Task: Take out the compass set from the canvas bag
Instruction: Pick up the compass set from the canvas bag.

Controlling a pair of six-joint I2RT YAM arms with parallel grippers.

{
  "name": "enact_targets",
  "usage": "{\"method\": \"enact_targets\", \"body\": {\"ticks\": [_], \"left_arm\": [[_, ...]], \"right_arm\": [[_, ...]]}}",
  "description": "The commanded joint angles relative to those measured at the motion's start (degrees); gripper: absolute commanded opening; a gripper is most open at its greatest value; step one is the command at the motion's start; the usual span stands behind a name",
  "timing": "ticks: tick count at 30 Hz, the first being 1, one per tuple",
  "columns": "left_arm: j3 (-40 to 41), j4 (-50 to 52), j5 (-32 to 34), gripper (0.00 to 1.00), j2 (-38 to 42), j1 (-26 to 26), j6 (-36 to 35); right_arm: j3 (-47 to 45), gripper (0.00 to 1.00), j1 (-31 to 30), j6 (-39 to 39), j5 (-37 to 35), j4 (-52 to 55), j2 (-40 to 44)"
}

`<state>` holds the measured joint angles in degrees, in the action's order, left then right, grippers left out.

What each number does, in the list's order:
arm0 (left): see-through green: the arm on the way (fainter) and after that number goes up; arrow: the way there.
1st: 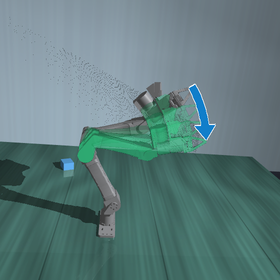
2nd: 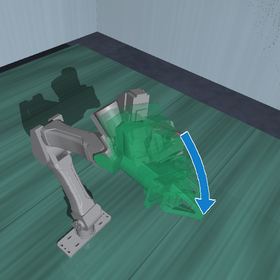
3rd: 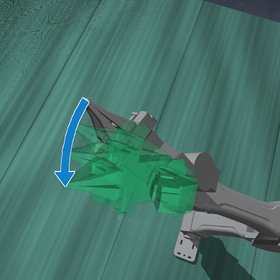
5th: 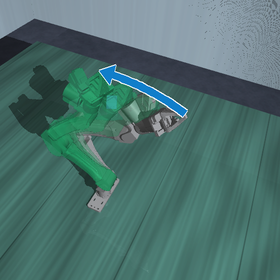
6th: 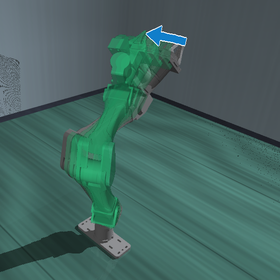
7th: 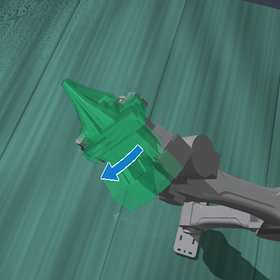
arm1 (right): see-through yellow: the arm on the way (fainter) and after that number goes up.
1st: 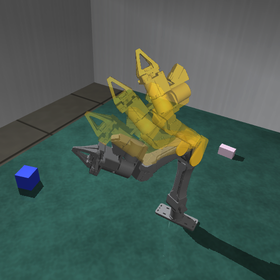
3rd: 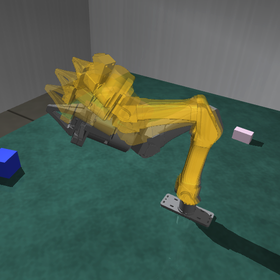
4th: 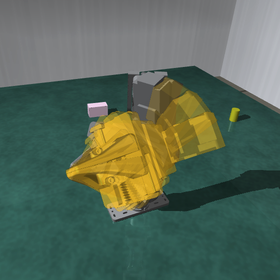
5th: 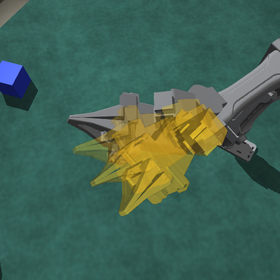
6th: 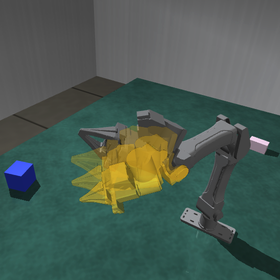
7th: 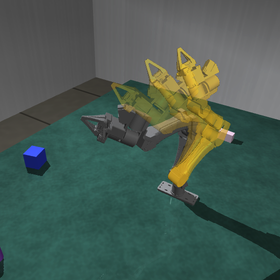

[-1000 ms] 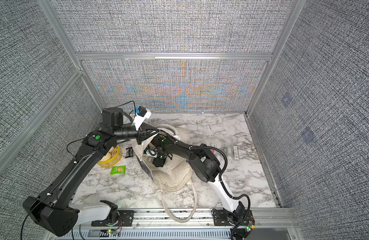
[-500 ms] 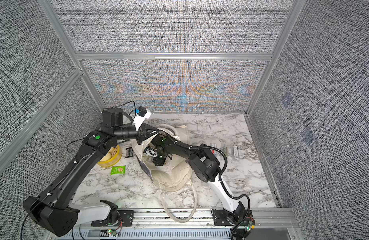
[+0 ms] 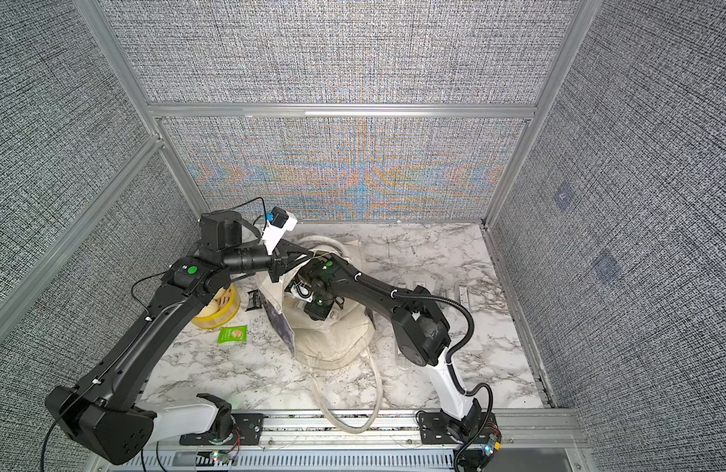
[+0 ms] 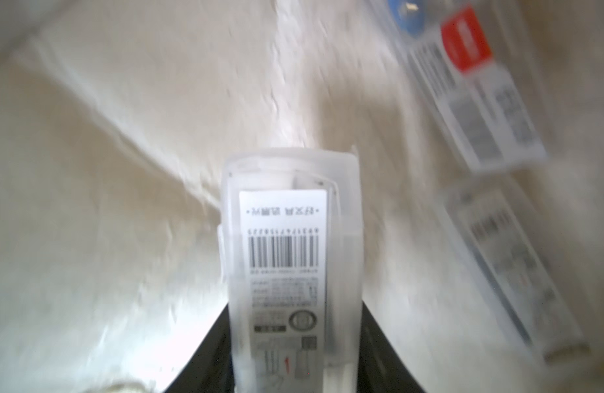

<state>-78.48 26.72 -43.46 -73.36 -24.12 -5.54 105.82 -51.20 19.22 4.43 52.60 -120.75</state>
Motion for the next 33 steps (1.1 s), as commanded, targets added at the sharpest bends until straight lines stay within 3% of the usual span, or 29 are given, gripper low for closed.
{"method": "enact_targets", "body": {"ticks": [1, 12, 25, 33], "left_arm": [[-0.4, -1.7, -0.3, 0.0, -0.2, 0.0, 0.6], [-0.3, -2.6, -0.5, 0.0, -0.1, 0.0, 1.3], [-0.1, -2.5, 0.7, 0.0, 0.6, 0.0, 1.0], [-0.3, -1.8, 1.5, 0.0, -0.1, 0.1, 0.4]], "right_arm": [[-2.2, 0.4, -1.1, -3.9, -2.4, 3.0, 3.6], [-9.0, 0.4, -4.9, -8.5, -2.6, 8.8, 14.7], [-11.7, 0.4, -0.2, -14.4, -3.0, 7.3, 11.6], [-11.0, 0.4, -3.0, -11.9, 0.0, 9.1, 17.2]]}}
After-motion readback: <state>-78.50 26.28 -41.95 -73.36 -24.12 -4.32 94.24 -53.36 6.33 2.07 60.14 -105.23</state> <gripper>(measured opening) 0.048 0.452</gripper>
